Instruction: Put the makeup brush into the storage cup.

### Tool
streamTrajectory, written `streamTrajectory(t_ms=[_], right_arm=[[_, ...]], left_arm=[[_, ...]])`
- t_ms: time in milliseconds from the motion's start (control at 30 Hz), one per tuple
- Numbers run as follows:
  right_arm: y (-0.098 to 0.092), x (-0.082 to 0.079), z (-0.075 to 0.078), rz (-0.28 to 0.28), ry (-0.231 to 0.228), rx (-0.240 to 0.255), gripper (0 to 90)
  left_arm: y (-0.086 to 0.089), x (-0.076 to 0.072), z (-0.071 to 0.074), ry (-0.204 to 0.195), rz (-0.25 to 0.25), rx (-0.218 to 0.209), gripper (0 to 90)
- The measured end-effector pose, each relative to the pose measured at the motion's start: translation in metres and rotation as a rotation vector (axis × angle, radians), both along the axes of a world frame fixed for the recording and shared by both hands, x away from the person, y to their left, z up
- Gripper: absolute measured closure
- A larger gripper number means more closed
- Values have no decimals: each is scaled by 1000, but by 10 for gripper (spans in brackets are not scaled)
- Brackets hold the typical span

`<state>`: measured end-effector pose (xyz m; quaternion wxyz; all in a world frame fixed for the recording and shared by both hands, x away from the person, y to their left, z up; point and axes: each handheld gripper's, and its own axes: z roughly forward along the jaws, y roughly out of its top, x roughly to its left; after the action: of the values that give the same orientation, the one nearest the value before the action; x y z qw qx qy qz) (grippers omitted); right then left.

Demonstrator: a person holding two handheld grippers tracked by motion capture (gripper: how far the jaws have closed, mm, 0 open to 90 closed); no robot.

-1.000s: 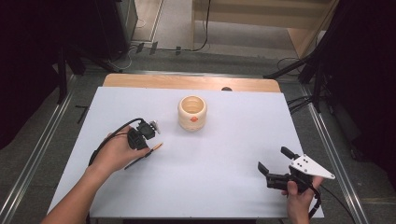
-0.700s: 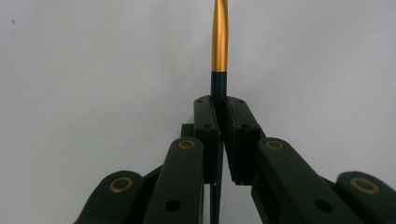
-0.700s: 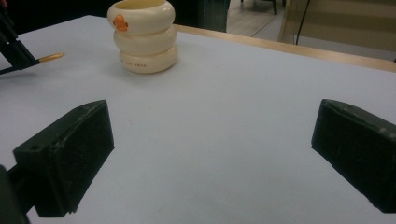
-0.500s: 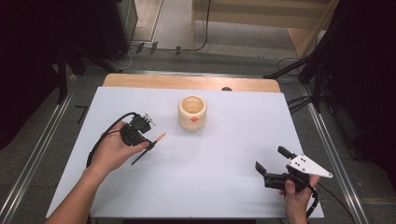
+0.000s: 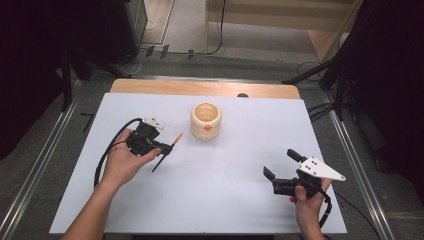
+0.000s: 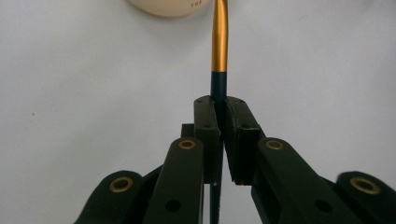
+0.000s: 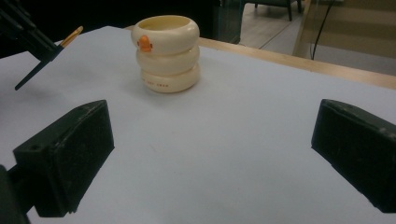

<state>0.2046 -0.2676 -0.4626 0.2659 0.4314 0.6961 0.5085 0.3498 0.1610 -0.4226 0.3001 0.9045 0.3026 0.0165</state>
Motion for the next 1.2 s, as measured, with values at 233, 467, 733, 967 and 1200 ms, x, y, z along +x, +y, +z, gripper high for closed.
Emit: streamTrajectory(t_ms=[233,467,733,967,1200], right_arm=[[13,12,11,4,0,6,3],[32,29,25,-6,-16,4,52],[52,43,37,-2,-46,-2,77],[71,53,39,22,-48,25,102],[88,51,33,76,-15,39,111]], left_arm=[[2,-4,3,-50,12,-124,853],[1,-9,5,-79,11,-196,853],[4,-10,7,-90,28,-293,853],[2,-12,6,-115,22,-360,853],[1,-16,9,-153,19,-427,853]])
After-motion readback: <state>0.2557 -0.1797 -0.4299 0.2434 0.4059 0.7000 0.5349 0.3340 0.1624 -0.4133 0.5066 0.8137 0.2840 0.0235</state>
